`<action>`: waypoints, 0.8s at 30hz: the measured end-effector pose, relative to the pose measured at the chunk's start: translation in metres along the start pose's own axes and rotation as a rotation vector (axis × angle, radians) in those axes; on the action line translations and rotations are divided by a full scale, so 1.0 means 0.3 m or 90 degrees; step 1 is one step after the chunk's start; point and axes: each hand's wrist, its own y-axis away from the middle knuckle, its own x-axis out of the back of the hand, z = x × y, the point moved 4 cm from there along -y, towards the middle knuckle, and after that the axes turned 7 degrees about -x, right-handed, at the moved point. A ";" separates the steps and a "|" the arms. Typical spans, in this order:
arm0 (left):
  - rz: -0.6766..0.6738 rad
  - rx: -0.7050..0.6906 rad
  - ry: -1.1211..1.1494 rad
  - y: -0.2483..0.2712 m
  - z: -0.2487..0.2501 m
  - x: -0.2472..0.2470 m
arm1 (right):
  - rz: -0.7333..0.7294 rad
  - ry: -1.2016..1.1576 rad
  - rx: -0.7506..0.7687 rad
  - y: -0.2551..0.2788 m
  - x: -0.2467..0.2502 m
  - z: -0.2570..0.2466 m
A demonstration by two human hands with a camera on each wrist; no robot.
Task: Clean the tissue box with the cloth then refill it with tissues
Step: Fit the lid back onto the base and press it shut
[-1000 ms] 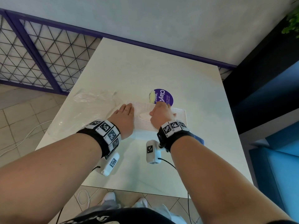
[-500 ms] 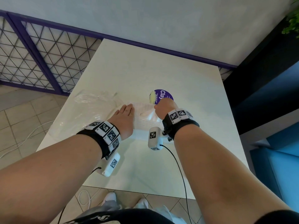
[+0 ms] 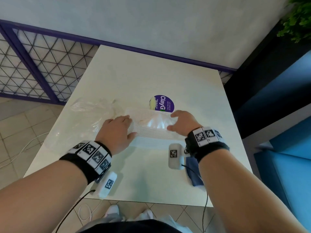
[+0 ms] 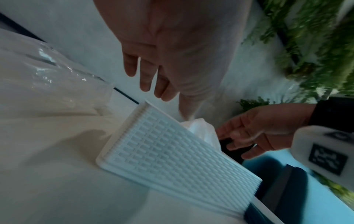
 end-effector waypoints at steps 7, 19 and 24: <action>0.006 0.021 0.033 -0.039 0.017 -0.025 | 0.003 0.135 -0.059 -0.023 -0.101 0.049; -0.026 0.050 0.004 -0.173 0.008 -0.002 | 0.011 0.077 -0.111 -0.156 -0.061 0.014; 0.278 0.207 0.084 -0.076 -0.163 0.102 | 0.096 -0.246 0.013 -0.046 -0.071 -0.199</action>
